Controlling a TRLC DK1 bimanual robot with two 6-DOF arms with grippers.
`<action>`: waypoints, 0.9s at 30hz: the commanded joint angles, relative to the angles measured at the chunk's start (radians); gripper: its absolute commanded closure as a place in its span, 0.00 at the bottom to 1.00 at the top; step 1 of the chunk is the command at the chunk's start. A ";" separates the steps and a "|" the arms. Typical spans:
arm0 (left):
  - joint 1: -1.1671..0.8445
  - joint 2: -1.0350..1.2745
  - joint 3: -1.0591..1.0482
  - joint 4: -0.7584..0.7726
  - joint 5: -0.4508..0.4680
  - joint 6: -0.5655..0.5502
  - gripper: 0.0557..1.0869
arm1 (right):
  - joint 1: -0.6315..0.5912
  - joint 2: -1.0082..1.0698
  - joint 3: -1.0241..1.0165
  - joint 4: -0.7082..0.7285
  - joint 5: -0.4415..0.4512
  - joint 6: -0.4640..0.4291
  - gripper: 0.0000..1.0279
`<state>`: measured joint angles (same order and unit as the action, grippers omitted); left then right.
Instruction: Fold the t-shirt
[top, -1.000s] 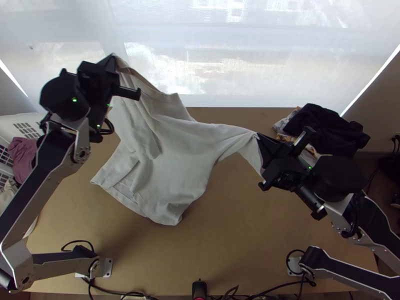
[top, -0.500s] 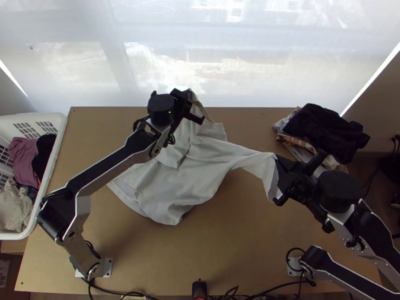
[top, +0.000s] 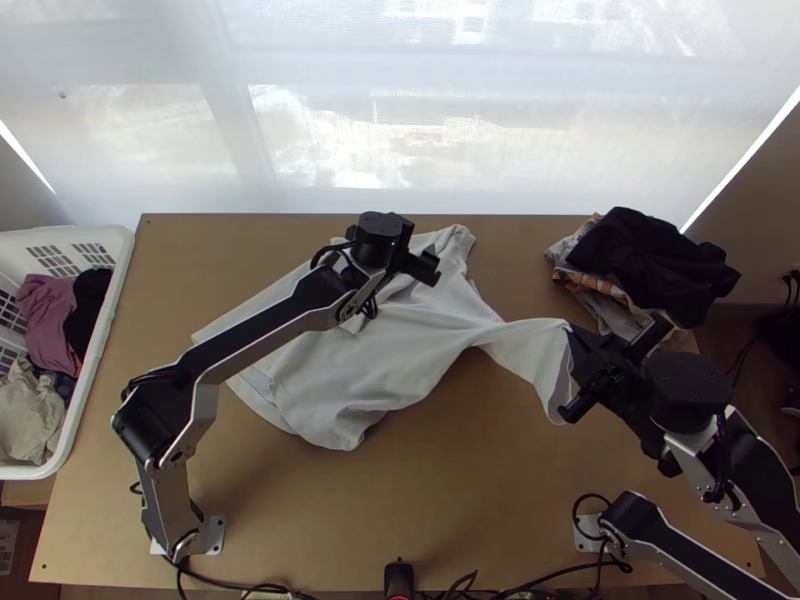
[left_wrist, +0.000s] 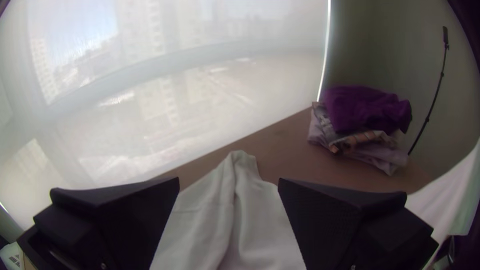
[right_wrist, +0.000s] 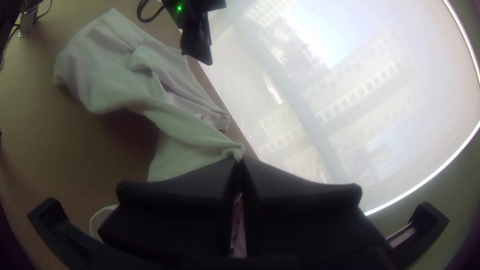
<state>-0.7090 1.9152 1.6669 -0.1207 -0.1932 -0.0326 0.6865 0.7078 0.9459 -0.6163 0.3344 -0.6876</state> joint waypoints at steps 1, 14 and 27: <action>-0.035 -0.214 -0.147 -0.295 0.155 -0.061 0.05 | -0.015 -0.007 -0.001 -0.010 -0.003 0.016 0.97; -0.142 -0.648 -0.523 -0.780 0.314 0.080 0.05 | -0.019 -0.056 -0.067 0.003 -0.015 0.048 0.97; -0.182 -0.697 -0.733 -0.735 0.293 0.154 0.05 | -0.022 -0.059 -0.076 0.006 -0.015 0.046 0.97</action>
<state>-0.8776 1.2667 1.0634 -0.9081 0.1165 0.0895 0.6682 0.6510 0.8753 -0.6117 0.3210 -0.6430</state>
